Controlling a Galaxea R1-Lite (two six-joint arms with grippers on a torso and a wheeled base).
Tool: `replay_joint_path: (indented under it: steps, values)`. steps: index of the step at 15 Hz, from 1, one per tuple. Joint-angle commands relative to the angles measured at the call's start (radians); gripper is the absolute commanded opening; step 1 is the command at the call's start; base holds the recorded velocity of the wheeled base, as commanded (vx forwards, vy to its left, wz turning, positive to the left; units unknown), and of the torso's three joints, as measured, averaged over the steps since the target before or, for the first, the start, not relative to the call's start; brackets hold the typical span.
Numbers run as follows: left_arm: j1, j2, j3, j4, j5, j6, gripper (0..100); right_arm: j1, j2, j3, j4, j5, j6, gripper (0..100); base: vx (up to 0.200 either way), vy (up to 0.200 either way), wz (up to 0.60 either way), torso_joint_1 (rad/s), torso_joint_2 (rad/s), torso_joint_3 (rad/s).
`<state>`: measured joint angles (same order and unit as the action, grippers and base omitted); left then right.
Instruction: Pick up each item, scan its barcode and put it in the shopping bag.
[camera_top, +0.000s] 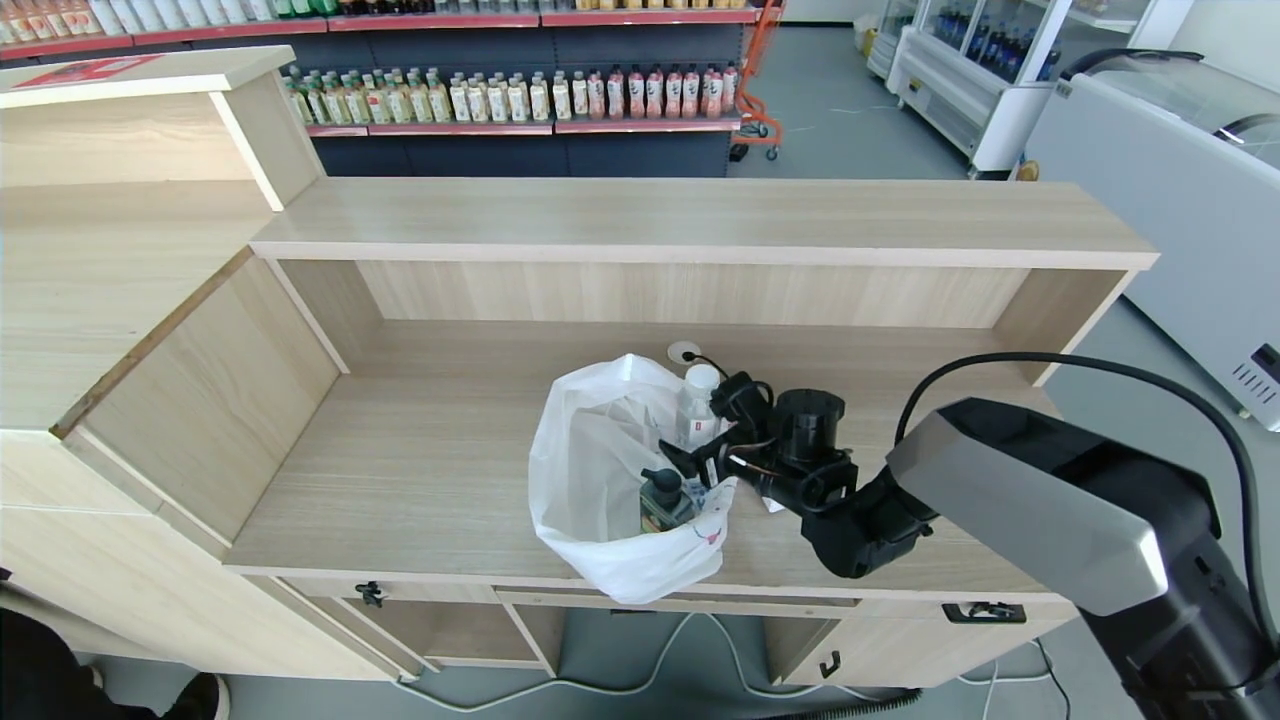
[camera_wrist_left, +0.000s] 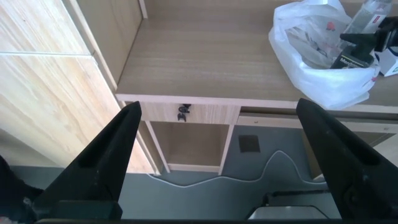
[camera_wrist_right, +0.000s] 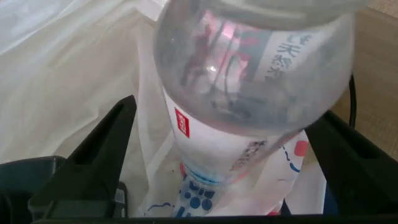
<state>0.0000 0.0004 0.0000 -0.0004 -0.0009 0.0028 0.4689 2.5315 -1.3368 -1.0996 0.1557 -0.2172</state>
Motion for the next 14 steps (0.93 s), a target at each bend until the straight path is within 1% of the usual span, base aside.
replay_joint_path:
  steps: [1,5,7,9,11,14]
  values:
    - [0.0,0.0,0.0,-0.001,-0.001,0.0,100,0.007,-0.026,-0.002,0.003,0.002,0.018,100,0.0,0.0,0.0,0.0,0.0,0.0]
    - [0.0,0.0,0.0,-0.001,-0.001,0.002,100,0.02,-0.114,-0.01,0.015,0.004,0.044,100,0.0,0.0,0.0,0.0,0.0,0.0]
    - [0.0,0.0,0.0,-0.001,-0.001,0.002,100,0.023,-0.171,-0.013,0.058,0.004,0.067,100,0.0,0.0,0.0,0.0,0.0,0.0]
    - [0.0,0.0,0.0,-0.001,0.001,0.0,100,0.02,-0.243,-0.012,0.102,-0.002,0.118,100,0.0,0.0,0.0,0.0,0.0,0.0]
    - [0.0,0.0,-0.002,0.0,-0.001,-0.004,100,0.016,-0.342,0.007,0.159,-0.007,0.13,100,0.0,0.0,0.0,0.0,0.0,0.0]
    - [0.0,0.0,0.0,0.0,0.001,-0.006,100,-0.016,-0.57,0.09,0.257,-0.024,0.171,100,0.0,0.0,0.0,0.0,0.0,0.0]
